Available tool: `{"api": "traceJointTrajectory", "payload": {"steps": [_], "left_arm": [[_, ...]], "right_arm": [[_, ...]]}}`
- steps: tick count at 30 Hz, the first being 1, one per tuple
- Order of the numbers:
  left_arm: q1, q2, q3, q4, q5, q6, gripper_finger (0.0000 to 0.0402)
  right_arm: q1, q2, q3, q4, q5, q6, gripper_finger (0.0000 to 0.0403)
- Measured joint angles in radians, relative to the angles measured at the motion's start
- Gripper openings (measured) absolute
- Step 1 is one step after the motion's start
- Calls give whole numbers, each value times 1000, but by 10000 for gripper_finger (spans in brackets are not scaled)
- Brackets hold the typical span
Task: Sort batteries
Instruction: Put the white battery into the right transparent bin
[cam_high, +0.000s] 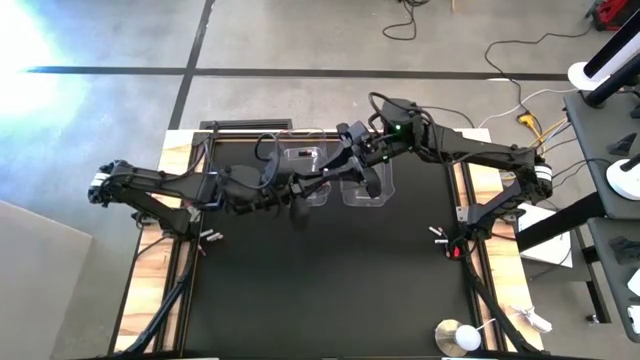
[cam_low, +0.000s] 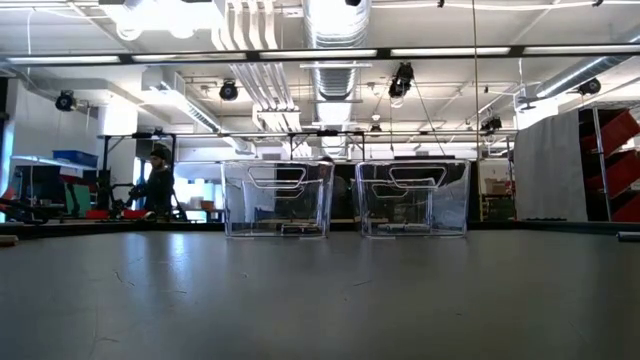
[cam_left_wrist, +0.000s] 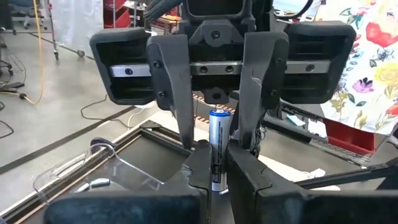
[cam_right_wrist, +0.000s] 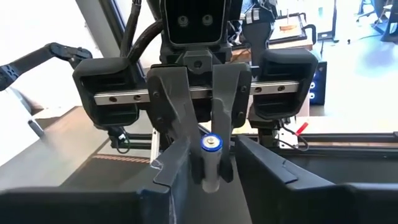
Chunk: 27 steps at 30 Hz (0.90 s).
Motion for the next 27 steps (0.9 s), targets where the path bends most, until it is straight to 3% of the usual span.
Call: {"api": "traceJointTrajectory", "payload": {"steps": [11,16,22,27], "left_arm": [[5,3,-1,12,-12,-1,22],[5,1,27,-41,-8,-1,59],[-10,-5,219,-471,-18,-79,116],[-67,-4,357,-868,-42,-203,147]], "right_arm": [[-1,0,0,2,1,-7,24],[-5,0,0,2,4,5,26],[-77,-12,0,-80,-9,-13,27],[-168,-8,0,-349,74,-168,28]]}}
